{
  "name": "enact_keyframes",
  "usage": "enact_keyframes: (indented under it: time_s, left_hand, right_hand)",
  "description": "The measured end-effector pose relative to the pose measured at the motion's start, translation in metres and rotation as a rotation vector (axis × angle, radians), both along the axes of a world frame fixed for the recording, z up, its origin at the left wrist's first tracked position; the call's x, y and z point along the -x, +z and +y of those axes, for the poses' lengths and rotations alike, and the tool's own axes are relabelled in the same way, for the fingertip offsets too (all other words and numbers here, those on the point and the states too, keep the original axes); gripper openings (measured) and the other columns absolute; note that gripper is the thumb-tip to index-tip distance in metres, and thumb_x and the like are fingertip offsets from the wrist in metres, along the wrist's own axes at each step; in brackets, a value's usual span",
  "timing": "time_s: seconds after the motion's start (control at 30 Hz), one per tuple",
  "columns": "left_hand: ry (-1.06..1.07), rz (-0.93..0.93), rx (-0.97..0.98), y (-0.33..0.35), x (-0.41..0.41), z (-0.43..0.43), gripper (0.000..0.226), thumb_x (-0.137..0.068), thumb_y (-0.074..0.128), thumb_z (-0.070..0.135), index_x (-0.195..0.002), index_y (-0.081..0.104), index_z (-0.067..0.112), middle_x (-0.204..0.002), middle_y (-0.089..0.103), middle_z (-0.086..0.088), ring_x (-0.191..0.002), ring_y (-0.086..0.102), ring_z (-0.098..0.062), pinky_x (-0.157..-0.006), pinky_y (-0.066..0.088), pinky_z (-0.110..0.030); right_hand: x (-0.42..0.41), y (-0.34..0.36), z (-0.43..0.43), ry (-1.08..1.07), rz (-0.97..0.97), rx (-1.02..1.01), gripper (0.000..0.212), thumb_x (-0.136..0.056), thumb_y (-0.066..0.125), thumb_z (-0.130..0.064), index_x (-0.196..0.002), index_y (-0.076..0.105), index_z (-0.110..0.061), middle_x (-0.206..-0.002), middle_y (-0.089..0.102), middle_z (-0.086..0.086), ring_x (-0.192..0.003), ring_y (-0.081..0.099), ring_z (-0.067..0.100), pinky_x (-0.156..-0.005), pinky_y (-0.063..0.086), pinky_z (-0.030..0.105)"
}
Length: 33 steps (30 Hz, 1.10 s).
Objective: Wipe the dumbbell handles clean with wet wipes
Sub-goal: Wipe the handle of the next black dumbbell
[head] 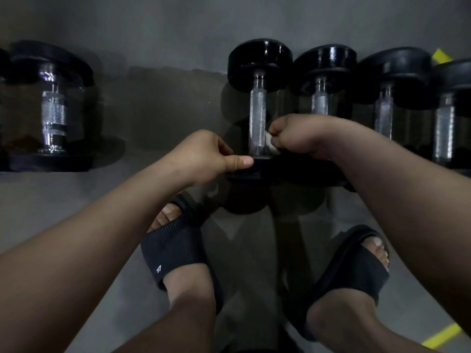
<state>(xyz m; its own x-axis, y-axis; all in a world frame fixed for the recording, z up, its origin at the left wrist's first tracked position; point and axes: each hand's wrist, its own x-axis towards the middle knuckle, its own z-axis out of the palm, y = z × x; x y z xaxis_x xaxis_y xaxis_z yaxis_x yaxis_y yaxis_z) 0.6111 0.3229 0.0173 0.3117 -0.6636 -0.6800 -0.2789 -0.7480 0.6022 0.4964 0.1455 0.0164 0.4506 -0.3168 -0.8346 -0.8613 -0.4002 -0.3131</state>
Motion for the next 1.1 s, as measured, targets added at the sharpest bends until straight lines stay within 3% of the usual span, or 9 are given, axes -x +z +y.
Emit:
enact_keyframes:
  time_s: [0.17, 0.27, 0.33, 0.43, 0.5, 0.57, 0.73, 0.93, 1.1]
  left_hand:
    - [-0.003, 0.011, 0.002, -0.002, 0.000, 0.001, 0.057, -0.075, 0.075, 0.065, -0.089, 0.078, 0.010, -0.093, 0.074, -0.017, -0.094, 0.069, -0.032, -0.083, 0.057, -0.047]
    - [-0.009, 0.008, 0.004, -0.002, 0.000, 0.000, 0.054, -0.076, 0.075, 0.063, -0.088, 0.078, 0.011, -0.093, 0.074, -0.017, -0.093, 0.069, -0.032, -0.082, 0.056, -0.045]
    - [-0.016, 0.001, 0.007, -0.003, 0.000, 0.000, 0.056, -0.076, 0.075, 0.063, -0.090, 0.077, 0.008, -0.094, 0.074, -0.018, -0.094, 0.068, -0.033, -0.081, 0.055, -0.045]
    - [-0.015, -0.005, 0.003, -0.005, 0.000, 0.000, 0.061, -0.075, 0.074, 0.066, -0.090, 0.076, 0.007, -0.093, 0.074, -0.017, -0.093, 0.069, -0.032, -0.082, 0.056, -0.047]
    - [-0.021, -0.012, -0.001, -0.005, 0.000, 0.000, 0.059, -0.074, 0.074, 0.068, -0.088, 0.078, 0.011, -0.088, 0.075, -0.014, -0.090, 0.070, -0.030, -0.081, 0.058, -0.046]
    - [-0.035, -0.012, -0.006, -0.005, -0.001, 0.000, 0.057, -0.073, 0.073, 0.068, -0.087, 0.078, 0.012, -0.086, 0.075, -0.013, -0.088, 0.070, -0.029, -0.080, 0.058, -0.045]
    - [-0.034, -0.016, -0.019, -0.005, -0.002, -0.002, 0.052, -0.073, 0.074, 0.066, -0.087, 0.079, 0.016, -0.086, 0.076, -0.010, -0.087, 0.070, -0.026, -0.080, 0.057, -0.043]
    - [-0.027, -0.013, -0.020, -0.002, -0.002, -0.002, 0.050, -0.073, 0.074, 0.066, -0.085, 0.079, 0.018, -0.085, 0.076, -0.010, -0.085, 0.071, -0.025, -0.079, 0.058, -0.041]
    - [0.003, 0.004, -0.026, 0.000, -0.002, 0.000, 0.047, -0.074, 0.077, 0.062, -0.087, 0.078, 0.017, -0.090, 0.076, -0.008, -0.089, 0.071, -0.023, -0.083, 0.057, -0.040]
  right_hand:
    - [-0.012, -0.003, 0.002, 0.019, 0.065, 0.035, 0.015, -0.087, 0.060, -0.002, -0.096, 0.070, -0.005, -0.089, 0.068, 0.010, -0.087, 0.066, 0.030, -0.081, 0.056, 0.039]
    - [-0.017, -0.010, 0.001, -0.124, 0.082, -0.016, 0.016, -0.088, 0.053, 0.000, -0.083, 0.066, -0.008, -0.084, 0.068, 0.013, -0.073, 0.065, 0.026, -0.063, 0.057, 0.031]
    - [-0.020, -0.018, 0.001, -0.409, 0.012, -0.210, 0.028, -0.092, 0.045, 0.003, -0.080, 0.065, -0.011, -0.078, 0.066, 0.010, -0.074, 0.063, 0.020, -0.059, 0.053, 0.020]
    - [-0.024, -0.026, -0.001, -0.925, -0.161, -0.555, 0.048, -0.090, 0.031, 0.012, -0.091, 0.072, -0.013, -0.088, 0.074, 0.001, -0.098, 0.065, 0.014, -0.088, 0.046, 0.019]
    - [-0.027, -0.027, -0.001, -1.027, -0.255, -0.568, 0.047, -0.092, 0.030, 0.012, -0.098, 0.069, -0.013, -0.094, 0.073, 0.002, -0.091, 0.066, 0.011, -0.077, 0.049, 0.017]
    - [-0.025, -0.029, 0.001, -1.055, -0.292, -0.542, 0.045, -0.093, 0.030, 0.011, -0.098, 0.070, -0.010, -0.101, 0.074, 0.007, -0.087, 0.063, 0.014, -0.073, 0.049, 0.017]
    - [-0.012, -0.027, 0.002, -0.908, -0.182, -0.483, 0.043, -0.091, 0.033, 0.009, -0.112, 0.070, -0.001, -0.116, 0.074, 0.010, -0.106, 0.069, 0.019, -0.092, 0.053, 0.024]
    - [-0.033, -0.023, -0.004, -1.230, -0.417, -0.447, 0.038, -0.093, 0.042, 0.008, -0.122, 0.065, 0.001, -0.111, 0.073, 0.013, -0.086, 0.071, 0.016, -0.060, 0.056, 0.020]
    - [-0.015, -0.025, 0.010, -1.000, -0.435, -0.243, 0.010, -0.094, 0.068, -0.013, -0.089, 0.061, -0.016, -0.090, 0.070, 0.005, -0.092, 0.072, 0.019, -0.089, 0.059, 0.032]
